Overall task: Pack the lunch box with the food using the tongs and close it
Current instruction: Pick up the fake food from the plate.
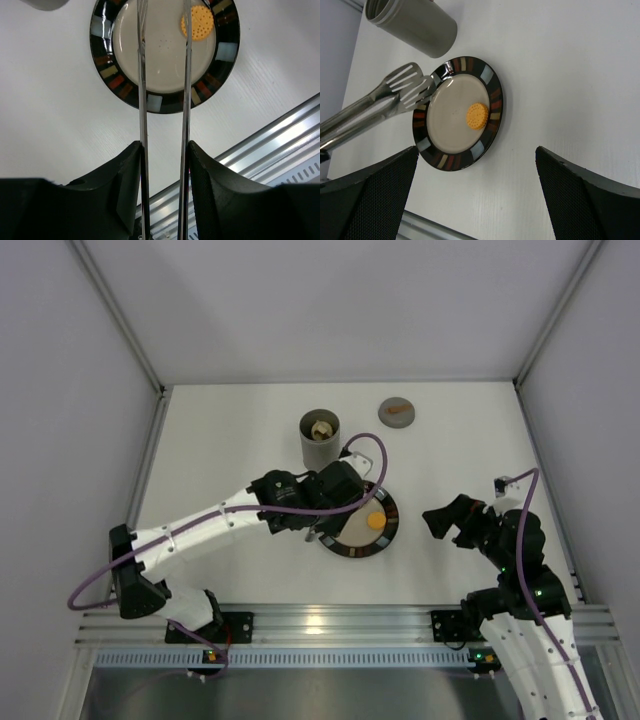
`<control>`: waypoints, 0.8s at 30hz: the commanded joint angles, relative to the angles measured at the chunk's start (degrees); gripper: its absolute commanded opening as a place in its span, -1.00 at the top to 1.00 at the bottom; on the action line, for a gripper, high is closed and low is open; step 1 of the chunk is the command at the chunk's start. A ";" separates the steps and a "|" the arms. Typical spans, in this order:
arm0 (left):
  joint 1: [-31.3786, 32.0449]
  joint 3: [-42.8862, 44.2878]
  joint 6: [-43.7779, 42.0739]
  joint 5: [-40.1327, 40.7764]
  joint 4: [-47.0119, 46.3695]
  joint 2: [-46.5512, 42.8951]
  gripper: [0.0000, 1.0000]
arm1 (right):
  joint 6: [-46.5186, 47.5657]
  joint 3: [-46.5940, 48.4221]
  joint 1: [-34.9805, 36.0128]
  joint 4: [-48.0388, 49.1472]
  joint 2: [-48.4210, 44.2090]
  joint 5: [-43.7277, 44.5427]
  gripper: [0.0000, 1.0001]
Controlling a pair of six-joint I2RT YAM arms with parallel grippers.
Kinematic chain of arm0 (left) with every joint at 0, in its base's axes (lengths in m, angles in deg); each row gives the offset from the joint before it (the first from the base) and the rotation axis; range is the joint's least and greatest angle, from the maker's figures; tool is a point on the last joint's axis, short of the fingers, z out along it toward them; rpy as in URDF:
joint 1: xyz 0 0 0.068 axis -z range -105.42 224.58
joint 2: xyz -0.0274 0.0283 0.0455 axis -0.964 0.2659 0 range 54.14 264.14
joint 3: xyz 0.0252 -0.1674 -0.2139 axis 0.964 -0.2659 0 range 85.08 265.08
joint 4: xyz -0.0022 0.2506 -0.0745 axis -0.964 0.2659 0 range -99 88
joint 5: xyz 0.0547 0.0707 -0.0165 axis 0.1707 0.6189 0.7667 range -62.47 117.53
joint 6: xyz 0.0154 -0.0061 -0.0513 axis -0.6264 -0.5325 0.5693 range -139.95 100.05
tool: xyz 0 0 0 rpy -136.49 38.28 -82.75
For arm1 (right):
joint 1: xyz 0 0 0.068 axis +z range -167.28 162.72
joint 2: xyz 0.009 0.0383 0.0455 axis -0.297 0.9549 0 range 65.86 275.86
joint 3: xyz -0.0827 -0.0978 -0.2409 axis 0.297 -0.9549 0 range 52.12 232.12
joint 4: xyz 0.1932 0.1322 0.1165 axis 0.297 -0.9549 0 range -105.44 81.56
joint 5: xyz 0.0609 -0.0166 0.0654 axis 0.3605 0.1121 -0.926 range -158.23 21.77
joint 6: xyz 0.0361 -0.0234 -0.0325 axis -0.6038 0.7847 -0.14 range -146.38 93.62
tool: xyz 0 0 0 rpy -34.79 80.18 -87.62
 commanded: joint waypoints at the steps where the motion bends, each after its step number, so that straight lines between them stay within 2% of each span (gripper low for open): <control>1: 1.01 -3.26 2.04 -1.32 -4.80 -1.83 0.08 | -0.35 0.73 -0.64 1.38 -0.56 -0.64 -0.99; 8: 1.62 -7.13 2.66 -4.31 -9.11 -0.60 0.02 | -0.09 1.25 -0.64 1.12 -0.47 -0.73 -0.99; 24: 1.71 -7.14 2.75 -5.01 -11.14 4.32 0.02 | 0.61 2.04 -0.55 0.41 -0.38 0.06 -0.99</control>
